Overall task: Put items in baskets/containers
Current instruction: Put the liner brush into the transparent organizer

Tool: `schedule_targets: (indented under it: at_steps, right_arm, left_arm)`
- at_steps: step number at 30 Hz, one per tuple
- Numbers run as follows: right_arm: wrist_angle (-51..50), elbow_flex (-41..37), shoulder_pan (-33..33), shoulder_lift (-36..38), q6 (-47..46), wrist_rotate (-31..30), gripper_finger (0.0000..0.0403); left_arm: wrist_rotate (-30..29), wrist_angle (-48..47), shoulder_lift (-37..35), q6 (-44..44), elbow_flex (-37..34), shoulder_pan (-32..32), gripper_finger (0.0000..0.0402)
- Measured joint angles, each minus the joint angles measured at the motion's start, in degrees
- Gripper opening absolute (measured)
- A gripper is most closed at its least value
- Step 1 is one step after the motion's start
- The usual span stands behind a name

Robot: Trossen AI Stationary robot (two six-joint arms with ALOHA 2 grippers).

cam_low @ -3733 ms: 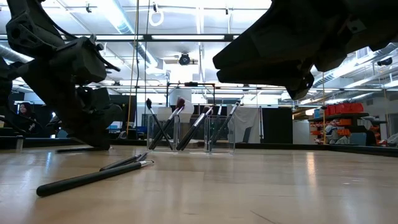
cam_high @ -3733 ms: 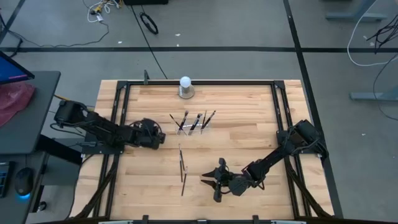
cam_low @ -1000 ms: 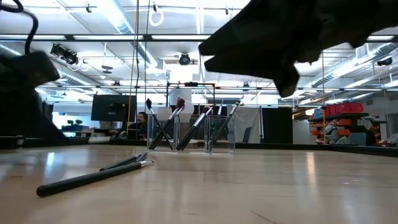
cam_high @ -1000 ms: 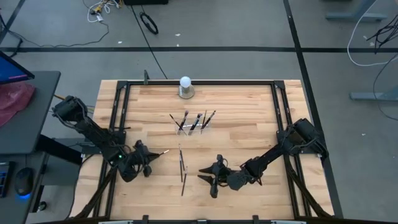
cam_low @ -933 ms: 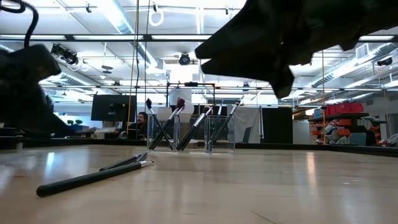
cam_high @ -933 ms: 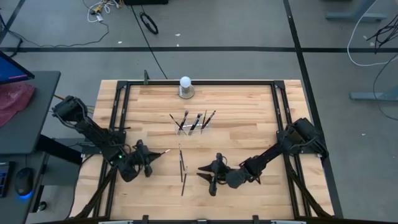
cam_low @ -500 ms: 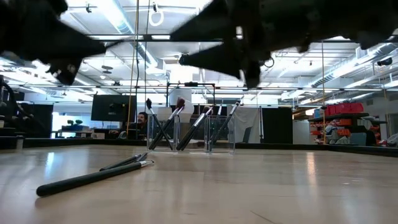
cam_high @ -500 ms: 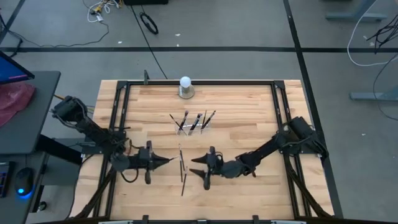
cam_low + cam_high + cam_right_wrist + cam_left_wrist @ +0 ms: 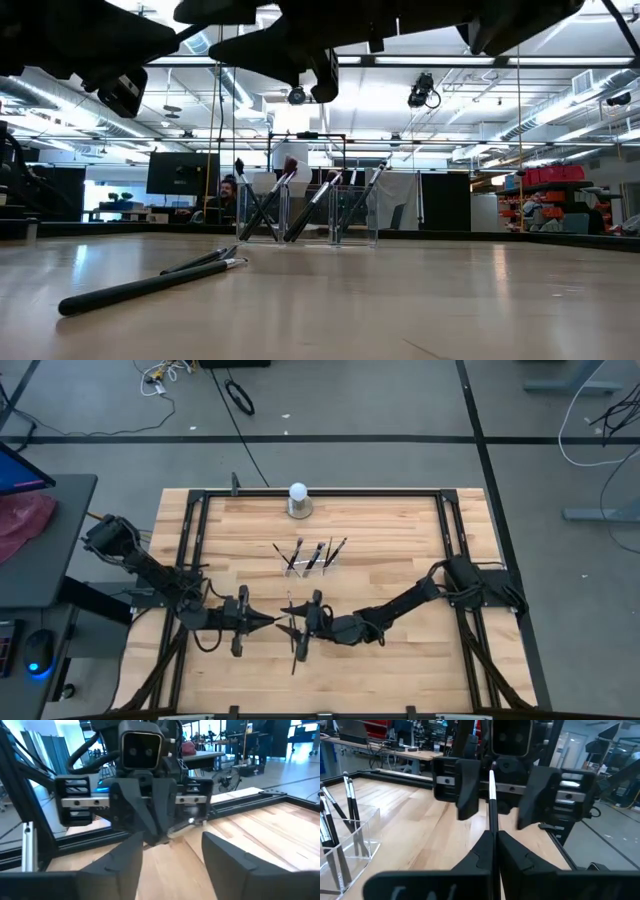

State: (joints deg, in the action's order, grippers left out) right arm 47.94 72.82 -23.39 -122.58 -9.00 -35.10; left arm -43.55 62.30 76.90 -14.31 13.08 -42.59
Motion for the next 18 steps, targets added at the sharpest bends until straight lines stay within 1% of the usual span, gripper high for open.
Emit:
schedule_targets:
  at_steps: [3,9,12,15,18]
  right_arm:
    - [-0.1,0.0,0.0,0.2,0.5,0.0,0.0177]
    - [0.7,0.0,0.0,0.2,0.5,0.3,0.0083]
    - [0.8,0.0,0.4,0.2,0.4,2.1,0.0043]
    - [0.9,0.0,0.9,0.2,-1.2,3.1,0.0022]
    - [0.9,0.0,1.3,0.2,-2.5,3.5,0.0022]
  left_arm:
    - [0.0,0.0,0.0,0.1,0.0,0.0,0.0017]
    - [-0.1,0.0,0.0,0.7,0.0,0.0,0.0015]
    - [0.0,0.0,0.0,0.7,0.1,0.0,0.0016]
    - [0.1,-0.1,0.0,0.8,0.1,0.0,0.0018]
    - [-0.2,-0.2,0.0,0.8,0.1,0.0,0.0017]
